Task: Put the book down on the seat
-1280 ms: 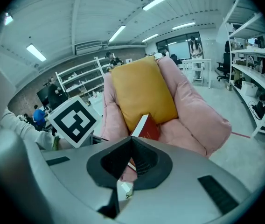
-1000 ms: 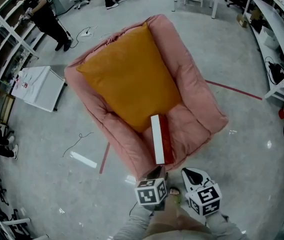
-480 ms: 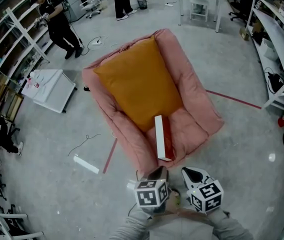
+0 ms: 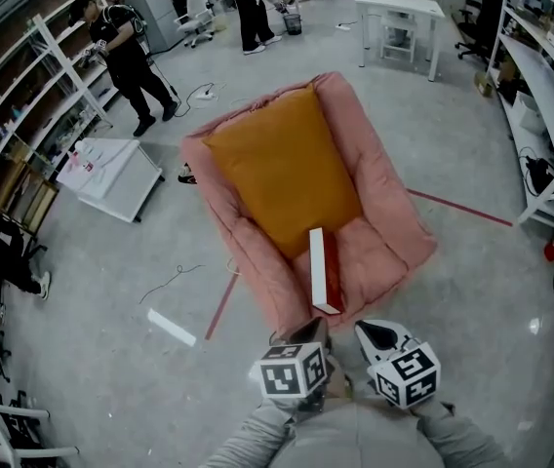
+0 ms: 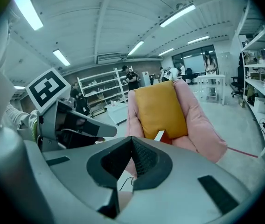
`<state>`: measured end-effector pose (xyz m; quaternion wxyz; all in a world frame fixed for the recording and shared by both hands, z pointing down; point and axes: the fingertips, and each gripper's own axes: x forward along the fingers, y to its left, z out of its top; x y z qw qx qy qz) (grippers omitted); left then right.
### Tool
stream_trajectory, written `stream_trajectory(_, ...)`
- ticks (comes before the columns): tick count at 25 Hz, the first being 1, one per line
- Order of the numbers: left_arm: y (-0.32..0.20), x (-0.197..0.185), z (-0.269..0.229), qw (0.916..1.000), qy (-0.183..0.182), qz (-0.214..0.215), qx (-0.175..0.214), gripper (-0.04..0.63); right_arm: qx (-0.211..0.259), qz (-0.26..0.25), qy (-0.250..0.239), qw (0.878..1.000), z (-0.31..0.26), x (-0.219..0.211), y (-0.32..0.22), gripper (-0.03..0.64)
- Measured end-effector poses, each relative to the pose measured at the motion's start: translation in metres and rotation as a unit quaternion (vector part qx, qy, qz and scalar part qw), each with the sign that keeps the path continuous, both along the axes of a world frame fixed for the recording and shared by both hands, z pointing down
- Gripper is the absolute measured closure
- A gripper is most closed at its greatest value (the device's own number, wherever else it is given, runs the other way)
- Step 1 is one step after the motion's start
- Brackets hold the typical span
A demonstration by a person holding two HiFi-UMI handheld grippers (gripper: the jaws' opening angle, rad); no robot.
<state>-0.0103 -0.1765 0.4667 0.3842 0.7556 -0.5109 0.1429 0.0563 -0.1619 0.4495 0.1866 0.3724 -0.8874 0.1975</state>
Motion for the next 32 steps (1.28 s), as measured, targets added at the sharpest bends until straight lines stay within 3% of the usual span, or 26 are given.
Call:
stream_trajectory(16, 0.007, 0.0, -0.017, 0.9992, -0.023, 0.002, 0.032, 0.589, 0.049, -0.012, 0.007, 0.999, -0.023, 0.001, -0.003, 0.612)
stream_trajectory(32, 0.013, -0.001, -0.017, 0.9986, -0.029, 0.008, 0.043, 0.589, 0.05, -0.015, 0.009, 0.999, -0.021, -0.002, 0.002, 0.612)
